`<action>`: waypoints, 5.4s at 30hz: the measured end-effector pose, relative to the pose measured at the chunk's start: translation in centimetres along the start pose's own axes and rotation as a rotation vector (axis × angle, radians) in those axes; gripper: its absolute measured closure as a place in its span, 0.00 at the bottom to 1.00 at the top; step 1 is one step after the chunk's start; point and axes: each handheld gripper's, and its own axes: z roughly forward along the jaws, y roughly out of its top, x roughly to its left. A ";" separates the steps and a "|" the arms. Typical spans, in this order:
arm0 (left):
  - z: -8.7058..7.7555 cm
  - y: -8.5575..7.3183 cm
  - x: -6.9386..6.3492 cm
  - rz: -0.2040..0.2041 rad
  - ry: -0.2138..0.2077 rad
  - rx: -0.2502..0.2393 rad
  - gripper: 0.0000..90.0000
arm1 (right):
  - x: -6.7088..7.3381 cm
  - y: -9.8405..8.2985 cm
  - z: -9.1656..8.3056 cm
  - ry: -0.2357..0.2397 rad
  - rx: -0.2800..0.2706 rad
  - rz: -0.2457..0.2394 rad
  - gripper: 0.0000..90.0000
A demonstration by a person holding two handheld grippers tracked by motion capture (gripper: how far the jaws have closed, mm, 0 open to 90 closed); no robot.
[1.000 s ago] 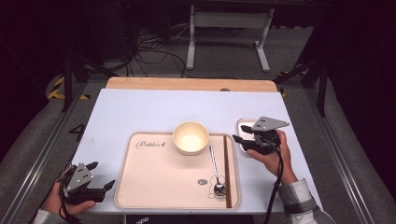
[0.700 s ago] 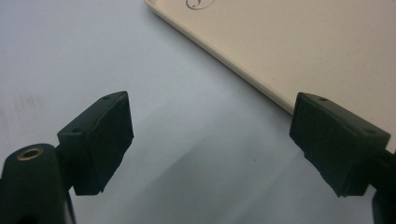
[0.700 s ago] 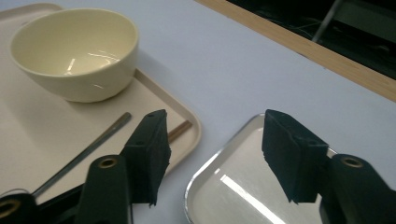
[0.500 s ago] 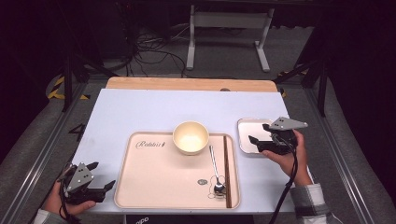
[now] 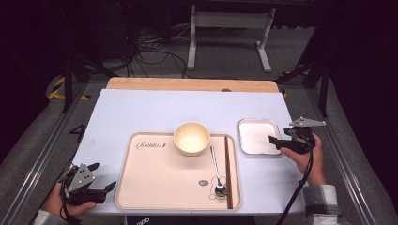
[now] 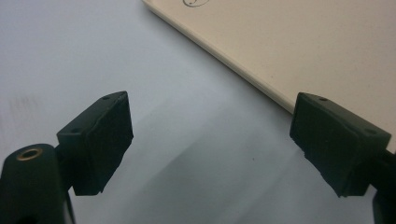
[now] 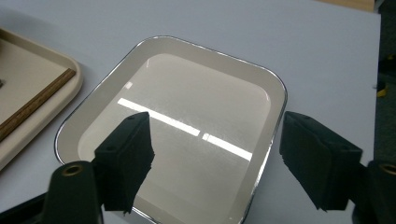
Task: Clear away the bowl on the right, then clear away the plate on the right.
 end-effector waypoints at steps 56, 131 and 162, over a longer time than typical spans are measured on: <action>-0.2 -0.1 0.5 -0.038 0.035 -0.029 0.12 | -4.3 -2.2 1.8 0.055 -0.022 0.274 1.00; 0.2 0.2 0.5 -0.050 0.017 -0.041 0.07 | -1.8 -0.1 -4.9 0.071 -0.468 0.297 1.00; -0.4 0.1 0.3 -0.057 0.030 -0.050 0.07 | 8.1 3.0 -4.0 0.296 -0.447 0.074 1.00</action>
